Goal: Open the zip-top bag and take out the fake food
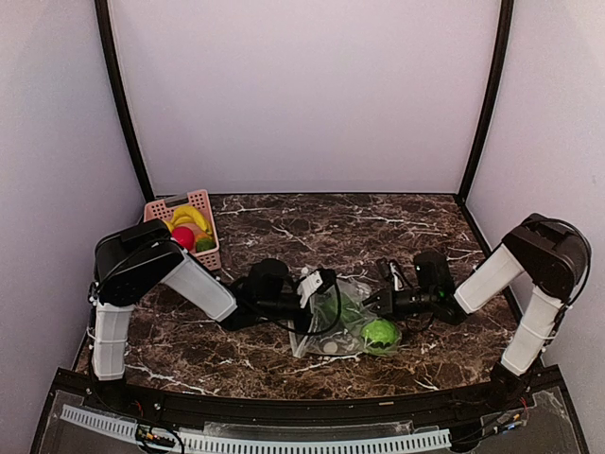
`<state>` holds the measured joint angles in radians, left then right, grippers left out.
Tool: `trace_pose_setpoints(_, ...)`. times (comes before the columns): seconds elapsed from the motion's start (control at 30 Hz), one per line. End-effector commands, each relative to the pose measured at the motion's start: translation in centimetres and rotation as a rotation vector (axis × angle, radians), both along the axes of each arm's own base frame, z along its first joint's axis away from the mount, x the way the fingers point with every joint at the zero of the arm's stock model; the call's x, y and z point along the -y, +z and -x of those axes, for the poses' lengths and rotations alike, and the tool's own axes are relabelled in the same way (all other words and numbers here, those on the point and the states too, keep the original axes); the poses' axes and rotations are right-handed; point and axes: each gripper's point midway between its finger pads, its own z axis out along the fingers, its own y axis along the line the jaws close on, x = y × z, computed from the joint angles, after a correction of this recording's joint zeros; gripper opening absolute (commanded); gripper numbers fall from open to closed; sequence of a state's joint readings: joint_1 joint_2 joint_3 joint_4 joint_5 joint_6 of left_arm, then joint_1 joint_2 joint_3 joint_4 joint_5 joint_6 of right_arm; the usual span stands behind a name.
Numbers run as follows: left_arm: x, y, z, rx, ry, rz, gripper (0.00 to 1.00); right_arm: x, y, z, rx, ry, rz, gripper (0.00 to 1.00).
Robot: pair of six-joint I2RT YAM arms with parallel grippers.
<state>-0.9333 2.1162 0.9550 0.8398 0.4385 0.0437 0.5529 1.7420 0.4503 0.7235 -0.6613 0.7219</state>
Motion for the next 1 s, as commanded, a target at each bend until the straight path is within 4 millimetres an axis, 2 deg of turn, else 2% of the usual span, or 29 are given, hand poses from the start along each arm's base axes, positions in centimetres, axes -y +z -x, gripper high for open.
trace_pose_setpoints(0.0, 0.7, 0.4, 0.5, -0.003, -0.027, 0.019, 0.99, -0.8, 0.0, 0.5, 0.0, 0.023, -0.014, 0.0)
trace_pose_setpoints(0.27, -0.1, 1.3, 0.6, 0.004, 0.002, 0.039, 0.91, -0.9, 0.6, 0.6, 0.02, 0.031, -0.013, 0.0)
trace_pose_setpoints(0.4, -0.2, 2.0, 0.5, 0.01, 0.017, 0.061, 0.98, -1.3, 0.9, 0.9, 0.023, 0.052, -0.032, 0.0)
trace_pose_setpoints(0.57, 0.4, 2.2, 0.6, -0.01, 0.001, 0.074, 0.99, -2.4, 1.5, 1.2, 0.033, 0.092, -0.047, 0.0)
trace_pose_setpoints(0.7, 0.5, 2.1, 0.4, -0.004, 0.01, 0.071, 0.98, -2.5, 1.5, 1.4, 0.033, 0.102, -0.053, 0.0)
trace_pose_setpoints(0.83, -0.3, 2.1, 0.7, 0.003, 0.021, 0.063, 0.91, -1.7, 1.4, 1.3, 0.033, 0.08, -0.044, 0.0)
trace_pose_setpoints(0.97, -1.4, 3.4, 1.1, 0.044, 0.033, 0.07, 0.84, -0.1, 1.2, 0.8, 0.028, 0.033, -0.042, 0.0)
